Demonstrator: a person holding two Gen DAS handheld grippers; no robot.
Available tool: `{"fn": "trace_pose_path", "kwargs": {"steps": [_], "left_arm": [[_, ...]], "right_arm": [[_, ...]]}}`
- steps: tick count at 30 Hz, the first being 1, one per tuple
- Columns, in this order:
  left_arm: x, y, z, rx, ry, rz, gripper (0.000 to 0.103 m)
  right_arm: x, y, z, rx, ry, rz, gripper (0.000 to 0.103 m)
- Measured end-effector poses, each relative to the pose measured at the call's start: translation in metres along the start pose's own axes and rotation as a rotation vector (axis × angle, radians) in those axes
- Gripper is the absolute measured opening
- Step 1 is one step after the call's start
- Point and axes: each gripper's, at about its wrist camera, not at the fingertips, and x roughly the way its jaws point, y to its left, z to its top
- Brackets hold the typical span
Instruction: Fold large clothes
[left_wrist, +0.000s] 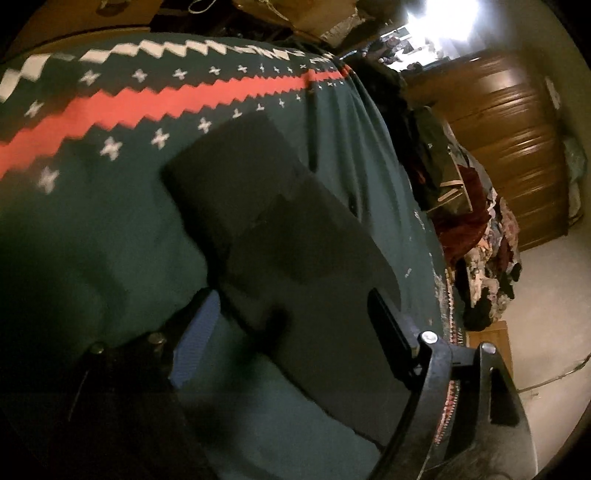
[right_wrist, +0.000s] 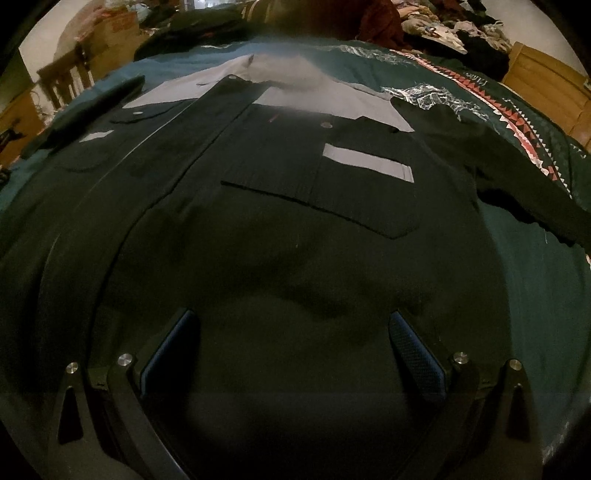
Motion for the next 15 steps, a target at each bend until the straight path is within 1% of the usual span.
{"fn": "trace_pose_path", "kwargs": {"steps": [4, 5, 6, 7, 8, 9, 10, 11, 12, 13, 14, 15], "left_arm": [[0.009, 0.001, 0.014, 0.002, -0.015, 0.005, 0.079], [0.010, 0.002, 0.015, 0.004, -0.021, 0.006, 0.076], [0.010, 0.002, 0.016, 0.006, -0.030, 0.010, 0.070], [0.011, 0.002, 0.017, 0.007, -0.038, 0.014, 0.065], [0.013, 0.002, 0.019, 0.003, -0.041, 0.020, 0.051], [0.015, 0.006, 0.019, -0.010, -0.046, 0.035, 0.034], [0.017, 0.007, 0.020, -0.019, -0.048, 0.043, 0.026], [0.018, 0.010, 0.020, -0.025, -0.050, 0.052, 0.007], [0.018, 0.009, 0.019, -0.021, -0.050, 0.057, 0.005], [0.014, 0.002, 0.016, 0.009, -0.065, 0.075, 0.004], [0.009, -0.012, 0.012, 0.053, -0.080, 0.077, 0.003], [0.001, -0.034, 0.004, 0.114, -0.098, 0.047, 0.003]], "right_arm": [[0.003, 0.000, 0.004, 0.003, -0.003, -0.002, 0.103], [0.003, 0.000, 0.004, 0.002, -0.005, -0.003, 0.103], [0.003, 0.000, 0.004, 0.002, -0.007, -0.003, 0.103], [0.003, -0.001, 0.004, 0.002, -0.011, -0.003, 0.103], [0.003, 0.000, 0.004, 0.003, -0.013, -0.004, 0.103], [0.003, 0.000, 0.004, 0.004, -0.014, -0.004, 0.103], [0.003, 0.000, 0.004, 0.004, -0.014, -0.005, 0.103], [0.003, 0.000, 0.004, 0.006, -0.013, -0.005, 0.103], [0.003, 0.000, 0.005, 0.007, -0.013, -0.005, 0.103], [0.003, -0.001, 0.005, 0.007, -0.011, -0.004, 0.103], [0.003, -0.001, 0.006, 0.007, -0.009, -0.002, 0.103], [0.003, -0.001, 0.006, 0.008, -0.004, 0.000, 0.103]]}}
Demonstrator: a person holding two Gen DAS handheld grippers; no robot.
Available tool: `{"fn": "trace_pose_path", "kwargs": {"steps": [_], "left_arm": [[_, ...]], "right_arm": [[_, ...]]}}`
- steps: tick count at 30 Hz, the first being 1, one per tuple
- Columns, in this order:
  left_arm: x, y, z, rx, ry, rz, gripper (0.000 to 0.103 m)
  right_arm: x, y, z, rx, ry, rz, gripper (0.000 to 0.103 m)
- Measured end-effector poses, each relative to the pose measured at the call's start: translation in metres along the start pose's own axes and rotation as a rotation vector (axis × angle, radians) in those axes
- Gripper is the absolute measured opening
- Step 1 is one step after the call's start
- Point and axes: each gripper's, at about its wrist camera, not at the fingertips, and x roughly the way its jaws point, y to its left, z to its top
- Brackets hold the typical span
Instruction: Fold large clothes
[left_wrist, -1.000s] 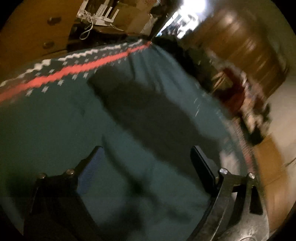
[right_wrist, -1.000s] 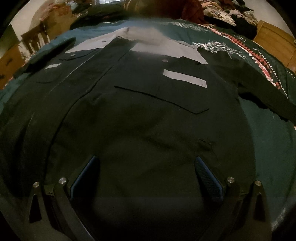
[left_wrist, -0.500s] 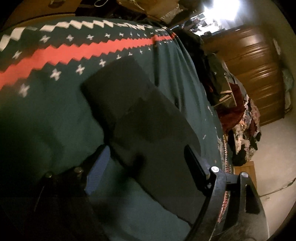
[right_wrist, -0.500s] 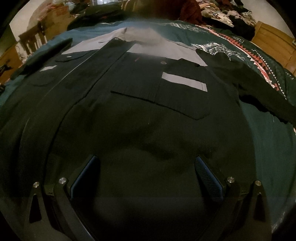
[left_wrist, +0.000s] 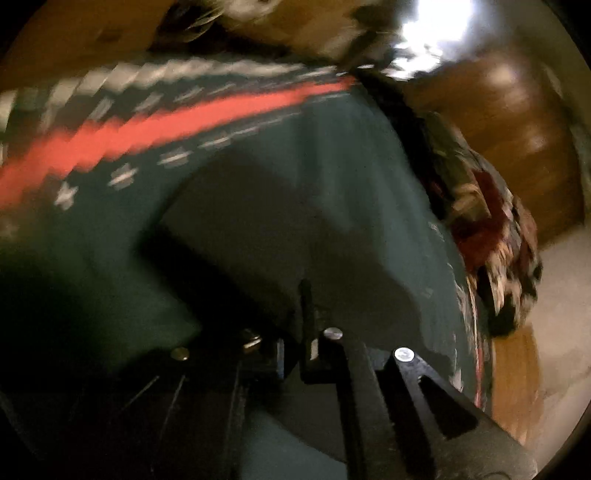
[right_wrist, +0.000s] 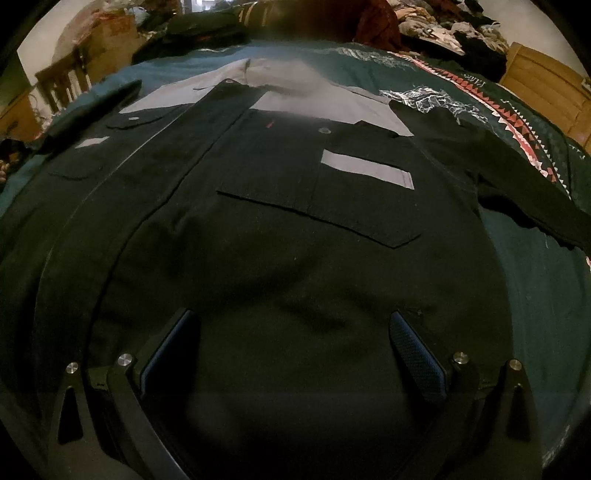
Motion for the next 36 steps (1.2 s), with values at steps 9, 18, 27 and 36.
{"fn": "trace_pose_path", "kwargs": {"steps": [9, 18, 27, 36], "left_arm": [[-0.036, -0.306, -0.178, 0.576, 0.150, -0.509, 0.003], [0.052, -0.391, -0.378, 0.694, 0.565, -0.546, 0.009], [0.019, -0.301, -0.269, 0.540, 0.309, -0.381, 0.061], [0.073, -0.221, -0.246, 0.471, 0.340, -0.141, 0.058]], "right_arm": [[-0.011, -0.014, 0.007, 0.067, -0.024, 0.057, 0.102], [-0.034, -0.074, 0.003, 0.207, -0.059, 0.092, 0.101], [-0.011, -0.109, 0.080, 0.303, -0.143, 0.317, 0.102], [0.067, -0.105, 0.146, 0.310, -0.037, 0.273, 0.095]]}}
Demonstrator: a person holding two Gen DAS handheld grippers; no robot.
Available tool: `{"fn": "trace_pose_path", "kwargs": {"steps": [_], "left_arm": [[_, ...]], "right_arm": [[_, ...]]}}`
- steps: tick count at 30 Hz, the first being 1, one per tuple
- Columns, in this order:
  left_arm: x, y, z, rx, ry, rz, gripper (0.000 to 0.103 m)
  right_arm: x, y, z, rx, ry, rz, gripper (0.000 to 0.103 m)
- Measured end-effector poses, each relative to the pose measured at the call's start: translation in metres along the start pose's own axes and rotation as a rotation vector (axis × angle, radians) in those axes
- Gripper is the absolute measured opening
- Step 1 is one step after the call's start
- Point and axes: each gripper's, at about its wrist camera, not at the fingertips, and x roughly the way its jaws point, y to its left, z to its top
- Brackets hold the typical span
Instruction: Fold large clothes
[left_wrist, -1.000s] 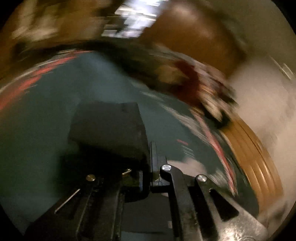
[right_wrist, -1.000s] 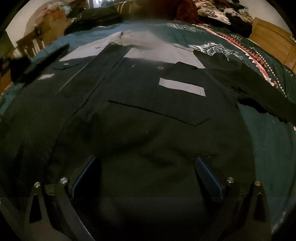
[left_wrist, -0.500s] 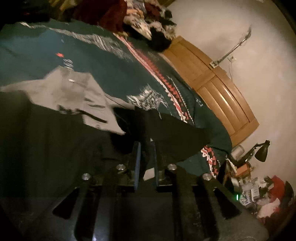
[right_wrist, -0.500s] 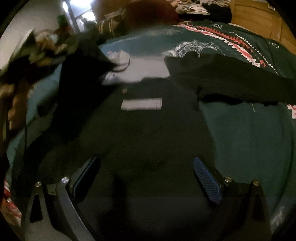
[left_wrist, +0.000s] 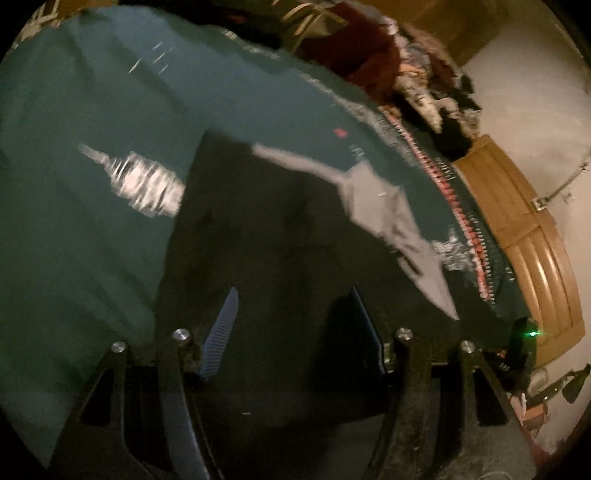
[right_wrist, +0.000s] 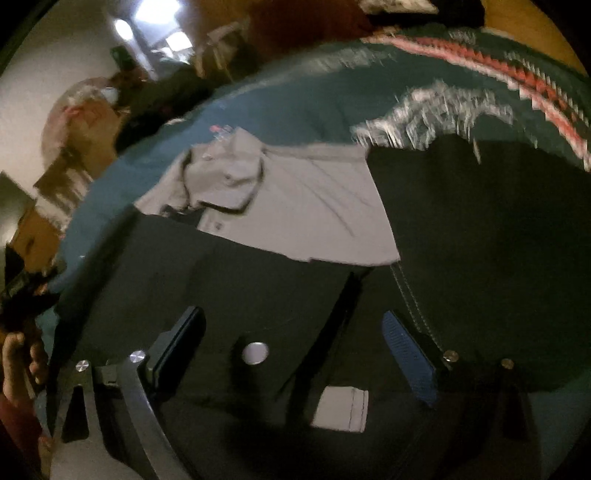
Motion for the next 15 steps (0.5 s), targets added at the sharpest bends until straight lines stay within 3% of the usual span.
{"fn": "trace_pose_path", "kwargs": {"steps": [4, 5, 6, 7, 8, 11, 15], "left_arm": [[-0.020, 0.000, -0.006, -0.013, -0.050, -0.009, 0.056], [-0.026, -0.001, -0.005, -0.016, -0.071, -0.004, 0.056], [-0.034, 0.001, -0.003, -0.022, -0.092, 0.004, 0.056], [-0.036, 0.001, -0.002, -0.022, -0.100, 0.009, 0.056], [-0.037, -0.001, -0.001, -0.016, -0.104, 0.016, 0.056], [-0.037, -0.004, 0.001, 0.015, -0.101, 0.040, 0.056], [-0.026, -0.017, -0.004, 0.078, -0.068, 0.059, 0.056]], "right_arm": [[0.004, -0.004, -0.004, 0.040, 0.008, 0.000, 0.085], [0.005, -0.007, -0.004, 0.043, 0.008, -0.003, 0.079], [0.004, -0.008, -0.002, 0.047, 0.004, 0.005, 0.068], [0.006, -0.011, -0.002, 0.061, 0.018, 0.053, 0.037], [0.007, -0.013, -0.001, 0.077, 0.032, 0.068, 0.019], [0.003, -0.012, 0.009, 0.065, 0.021, 0.119, 0.004], [-0.021, -0.013, 0.034, 0.013, -0.076, 0.126, 0.003]]}}
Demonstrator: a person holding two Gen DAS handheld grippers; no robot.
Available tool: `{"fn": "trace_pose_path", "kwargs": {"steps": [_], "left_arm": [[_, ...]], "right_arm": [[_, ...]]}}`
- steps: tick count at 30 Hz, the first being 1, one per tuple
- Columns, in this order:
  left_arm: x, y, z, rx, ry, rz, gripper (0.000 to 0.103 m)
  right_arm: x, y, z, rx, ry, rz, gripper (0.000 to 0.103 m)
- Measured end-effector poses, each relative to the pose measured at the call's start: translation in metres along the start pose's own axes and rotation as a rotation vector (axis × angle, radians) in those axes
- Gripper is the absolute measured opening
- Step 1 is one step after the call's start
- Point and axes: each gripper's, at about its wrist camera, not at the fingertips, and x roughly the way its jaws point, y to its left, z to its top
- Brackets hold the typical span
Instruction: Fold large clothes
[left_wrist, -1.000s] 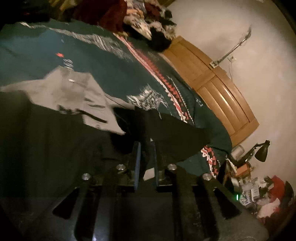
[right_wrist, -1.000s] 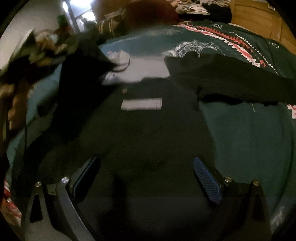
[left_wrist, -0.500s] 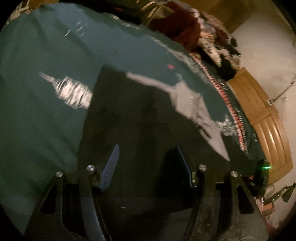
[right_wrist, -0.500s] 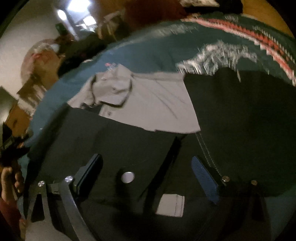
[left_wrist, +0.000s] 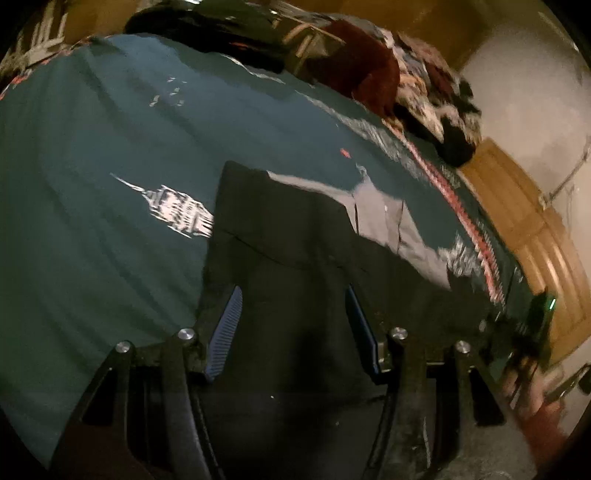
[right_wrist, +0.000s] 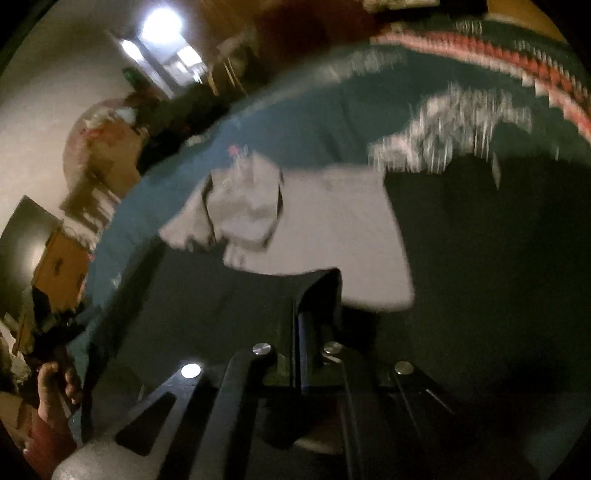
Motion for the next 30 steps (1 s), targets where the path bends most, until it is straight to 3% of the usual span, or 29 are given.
{"fn": "trace_pose_path", "kwargs": {"steps": [4, 6, 9, 12, 13, 14, 17, 19, 24, 26, 30], "left_arm": [[0.022, -0.011, -0.008, 0.046, 0.078, 0.008, 0.056], [0.028, -0.019, -0.010, 0.065, 0.094, 0.000, 0.056], [0.039, -0.030, -0.014, 0.094, 0.132, 0.035, 0.060], [0.057, -0.031, -0.017, 0.106, 0.183, 0.085, 0.064], [0.057, -0.031, -0.016, 0.098, 0.180, 0.078, 0.065], [0.056, -0.030, -0.014, 0.086, 0.178, 0.068, 0.067], [0.050, -0.024, -0.014, 0.045, 0.162, 0.039, 0.067], [0.046, -0.021, -0.015, 0.024, 0.151, 0.031, 0.067], [0.045, -0.018, -0.016, -0.052, 0.129, 0.015, 0.068], [0.046, -0.019, -0.016, -0.067, 0.128, 0.016, 0.068], [0.048, -0.023, -0.016, -0.063, 0.134, 0.032, 0.069]], "right_arm": [[-0.006, -0.016, 0.025, -0.012, -0.061, -0.020, 0.003], [0.013, -0.027, 0.025, -0.025, 0.006, -0.005, 0.003], [0.040, -0.035, 0.011, -0.076, 0.100, -0.077, 0.005], [0.039, -0.045, 0.000, -0.082, 0.089, -0.088, 0.005], [0.032, -0.047, 0.002, -0.062, 0.081, -0.092, 0.012], [0.023, -0.049, 0.003, -0.049, 0.071, -0.094, 0.026], [-0.037, -0.074, 0.006, 0.057, -0.039, -0.055, 0.054], [-0.089, -0.110, 0.006, 0.131, -0.130, -0.101, 0.062], [-0.205, -0.262, -0.011, 0.433, -0.262, -0.312, 0.061], [-0.236, -0.318, -0.023, 0.587, -0.302, -0.337, 0.050], [-0.280, -0.389, -0.043, 0.779, -0.391, -0.366, 0.050]]}}
